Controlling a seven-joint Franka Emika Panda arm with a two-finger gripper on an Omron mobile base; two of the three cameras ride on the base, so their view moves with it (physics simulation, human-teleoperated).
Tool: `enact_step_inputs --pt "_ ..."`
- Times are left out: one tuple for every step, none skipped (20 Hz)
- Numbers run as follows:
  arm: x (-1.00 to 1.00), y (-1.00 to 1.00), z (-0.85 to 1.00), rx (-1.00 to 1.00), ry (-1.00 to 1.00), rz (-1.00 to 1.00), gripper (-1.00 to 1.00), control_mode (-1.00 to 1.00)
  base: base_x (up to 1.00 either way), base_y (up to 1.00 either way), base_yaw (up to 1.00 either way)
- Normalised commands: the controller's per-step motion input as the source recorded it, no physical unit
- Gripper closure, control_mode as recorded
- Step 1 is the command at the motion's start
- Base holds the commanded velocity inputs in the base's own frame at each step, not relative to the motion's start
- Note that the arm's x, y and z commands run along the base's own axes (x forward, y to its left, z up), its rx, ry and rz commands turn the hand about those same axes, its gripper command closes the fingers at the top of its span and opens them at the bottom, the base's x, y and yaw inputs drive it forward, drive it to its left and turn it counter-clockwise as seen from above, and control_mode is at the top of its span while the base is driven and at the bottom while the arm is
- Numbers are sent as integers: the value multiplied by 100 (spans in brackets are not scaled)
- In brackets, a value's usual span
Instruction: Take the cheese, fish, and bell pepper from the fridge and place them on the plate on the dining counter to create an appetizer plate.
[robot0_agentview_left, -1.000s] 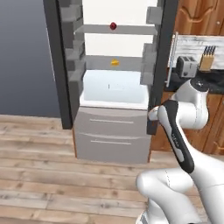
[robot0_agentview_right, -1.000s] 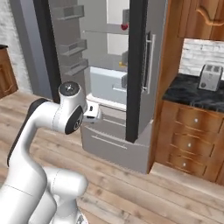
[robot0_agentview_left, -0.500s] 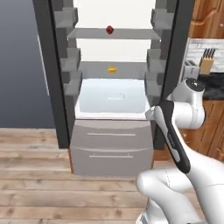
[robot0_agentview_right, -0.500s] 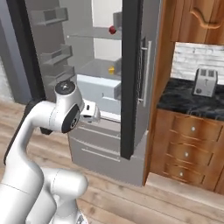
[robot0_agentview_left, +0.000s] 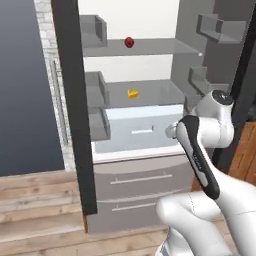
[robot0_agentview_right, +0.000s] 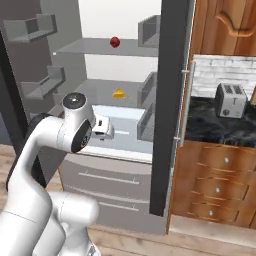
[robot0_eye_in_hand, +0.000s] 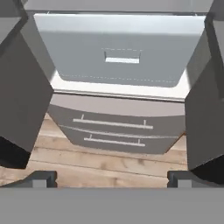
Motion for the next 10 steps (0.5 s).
enact_step_inputs --pt "0 0 0 0 0 0 -100 100 85 70 -36" --pt "0 0 0 0 0 0 -100 100 72 2 -31" --pt "0 0 0 0 0 0 -100 100 70 0 -26" --pt "0 0 0 0 0 0 -100 100 67 0 -21" --pt "0 0 0 0 0 0 -100 100 69 -6 -18" --pt "0 0 0 0 0 0 -100 100 74 -2 -16" --pt "0 0 0 0 0 0 -100 100 85 0 -12" --pt "0 0 0 0 0 0 -100 100 94 0 -10" --pt "0 0 0 0 0 0 -100 100 100 19 -6" --pt "0 0 0 0 0 0 -100 100 100 37 -3"
